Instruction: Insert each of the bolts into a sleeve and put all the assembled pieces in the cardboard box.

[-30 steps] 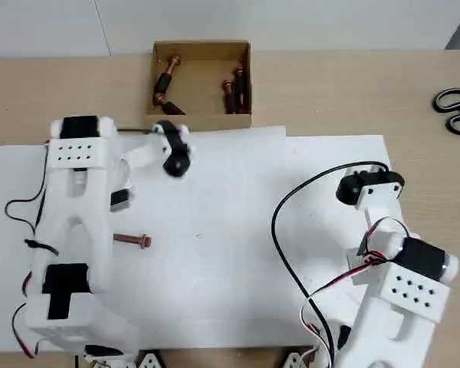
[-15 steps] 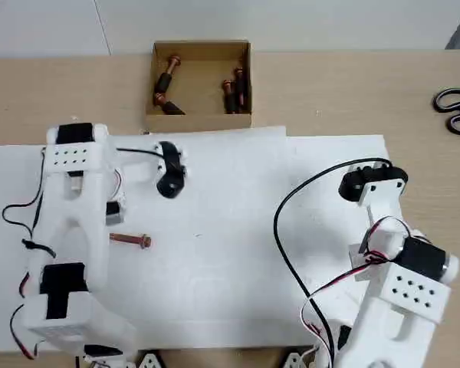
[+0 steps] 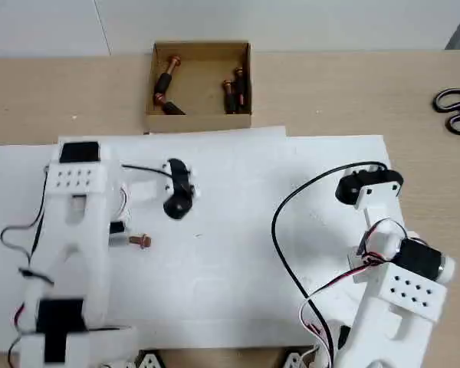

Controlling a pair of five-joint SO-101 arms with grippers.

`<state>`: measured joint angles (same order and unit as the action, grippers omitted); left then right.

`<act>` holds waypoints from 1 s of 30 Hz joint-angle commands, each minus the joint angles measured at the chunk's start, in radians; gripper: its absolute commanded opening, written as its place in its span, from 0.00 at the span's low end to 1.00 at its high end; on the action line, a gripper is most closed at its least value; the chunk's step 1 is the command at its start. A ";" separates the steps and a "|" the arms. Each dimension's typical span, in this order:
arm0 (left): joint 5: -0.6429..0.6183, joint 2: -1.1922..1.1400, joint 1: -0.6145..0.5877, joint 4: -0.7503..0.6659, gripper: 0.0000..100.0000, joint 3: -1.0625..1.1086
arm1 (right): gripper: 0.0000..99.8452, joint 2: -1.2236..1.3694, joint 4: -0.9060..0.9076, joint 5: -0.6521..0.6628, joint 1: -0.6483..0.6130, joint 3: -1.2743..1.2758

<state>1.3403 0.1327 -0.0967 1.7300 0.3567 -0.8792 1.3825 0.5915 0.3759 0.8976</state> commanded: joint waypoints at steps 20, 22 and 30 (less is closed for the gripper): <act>0.222 -0.121 0.012 -0.031 0.08 -0.019 | 0.00 -0.013 -0.028 0.011 0.005 -0.006; 0.222 -0.143 0.015 -0.029 0.08 -0.048 | 0.00 -0.013 -0.028 0.011 0.005 -0.006; 0.226 -0.166 0.017 -0.028 0.08 -0.097 | 0.00 -0.013 -0.030 0.011 0.005 -0.006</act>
<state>1.3403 -0.0330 -0.0783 1.7070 0.3015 -0.8792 1.3732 0.5930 0.3759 0.8961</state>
